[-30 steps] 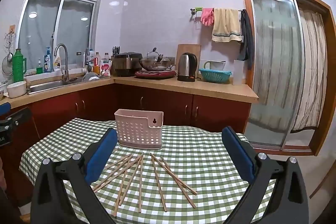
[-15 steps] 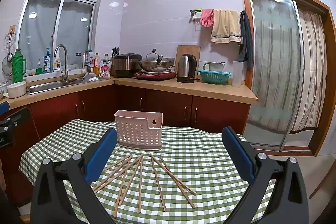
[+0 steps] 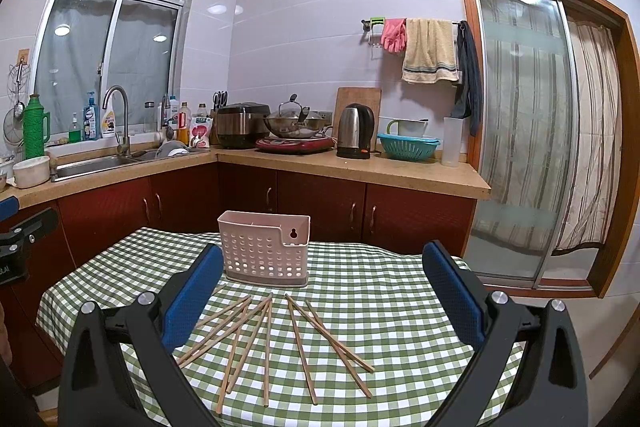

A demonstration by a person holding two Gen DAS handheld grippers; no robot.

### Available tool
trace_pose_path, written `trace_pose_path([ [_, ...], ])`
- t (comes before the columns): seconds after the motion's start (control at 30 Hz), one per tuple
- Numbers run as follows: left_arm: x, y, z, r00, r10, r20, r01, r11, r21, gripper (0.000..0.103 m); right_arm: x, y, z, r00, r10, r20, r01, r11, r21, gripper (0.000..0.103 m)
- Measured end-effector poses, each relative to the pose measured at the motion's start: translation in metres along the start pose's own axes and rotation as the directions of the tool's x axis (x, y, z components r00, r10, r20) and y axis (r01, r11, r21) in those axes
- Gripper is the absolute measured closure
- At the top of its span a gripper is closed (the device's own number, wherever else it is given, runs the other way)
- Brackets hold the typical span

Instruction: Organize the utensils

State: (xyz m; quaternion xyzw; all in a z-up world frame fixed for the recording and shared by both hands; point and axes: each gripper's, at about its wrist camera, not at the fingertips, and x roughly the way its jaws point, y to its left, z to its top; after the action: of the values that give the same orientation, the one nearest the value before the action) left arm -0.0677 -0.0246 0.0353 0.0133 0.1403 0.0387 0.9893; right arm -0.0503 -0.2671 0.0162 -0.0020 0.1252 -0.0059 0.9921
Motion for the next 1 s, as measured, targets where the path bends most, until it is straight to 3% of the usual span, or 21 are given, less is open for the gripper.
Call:
trace_pose_path([
  [1.0, 0.0016, 0.0013, -0.0012, 1.000, 0.002, 0.000, -0.002, 1.000, 0.000, 0.004, 0.0004, 0.0010, -0.0009, 1.000, -0.001, 0.002, 0.001, 1.000, -0.002, 0.006],
])
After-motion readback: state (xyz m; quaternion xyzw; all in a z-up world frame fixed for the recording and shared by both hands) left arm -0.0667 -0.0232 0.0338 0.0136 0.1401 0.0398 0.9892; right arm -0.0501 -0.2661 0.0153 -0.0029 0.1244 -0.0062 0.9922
